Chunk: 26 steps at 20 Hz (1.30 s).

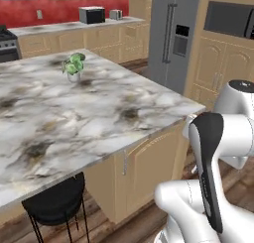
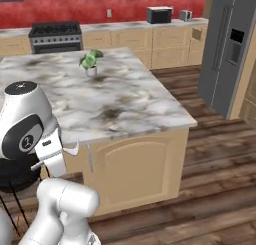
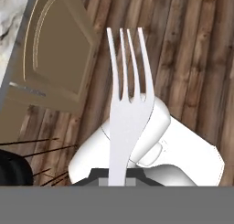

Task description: Pick up the metallic utensils from the counter and place them in the open drawer. Make sure not to pick up any wooden utensils.

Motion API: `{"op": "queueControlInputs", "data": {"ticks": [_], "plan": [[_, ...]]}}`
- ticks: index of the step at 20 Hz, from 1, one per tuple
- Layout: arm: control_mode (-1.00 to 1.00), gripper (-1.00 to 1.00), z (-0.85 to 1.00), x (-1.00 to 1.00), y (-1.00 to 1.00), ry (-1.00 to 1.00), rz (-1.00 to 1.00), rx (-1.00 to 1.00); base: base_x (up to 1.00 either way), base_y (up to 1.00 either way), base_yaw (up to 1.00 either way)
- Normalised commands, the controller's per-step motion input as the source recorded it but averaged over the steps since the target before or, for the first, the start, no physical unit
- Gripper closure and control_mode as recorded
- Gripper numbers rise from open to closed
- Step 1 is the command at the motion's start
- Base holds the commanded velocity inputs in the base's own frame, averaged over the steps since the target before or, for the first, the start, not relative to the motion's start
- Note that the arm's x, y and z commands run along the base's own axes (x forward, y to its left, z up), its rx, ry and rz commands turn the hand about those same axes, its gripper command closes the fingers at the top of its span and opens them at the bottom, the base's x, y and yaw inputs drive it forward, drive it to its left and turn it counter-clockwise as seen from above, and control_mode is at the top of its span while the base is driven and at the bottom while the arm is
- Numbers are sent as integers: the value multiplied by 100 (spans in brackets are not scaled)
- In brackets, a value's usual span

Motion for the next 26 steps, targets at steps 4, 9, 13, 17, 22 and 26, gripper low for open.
{"op": "queueControlInputs", "data": {"ticks": [4,9,13,17,22,26], "plan": [[100,100,0,0,0,0,0,0,38,-100,11],[100,100,0,0,0,0,0,0,56,-100,22],[100,100,0,0,0,0,0,0,58,-100,25],[100,100,0,0,0,0,0,0,42,-100,27],[100,100,0,0,0,0,0,0,32,-100,28],[100,100,0,0,0,0,0,0,34,-100,36]]}}
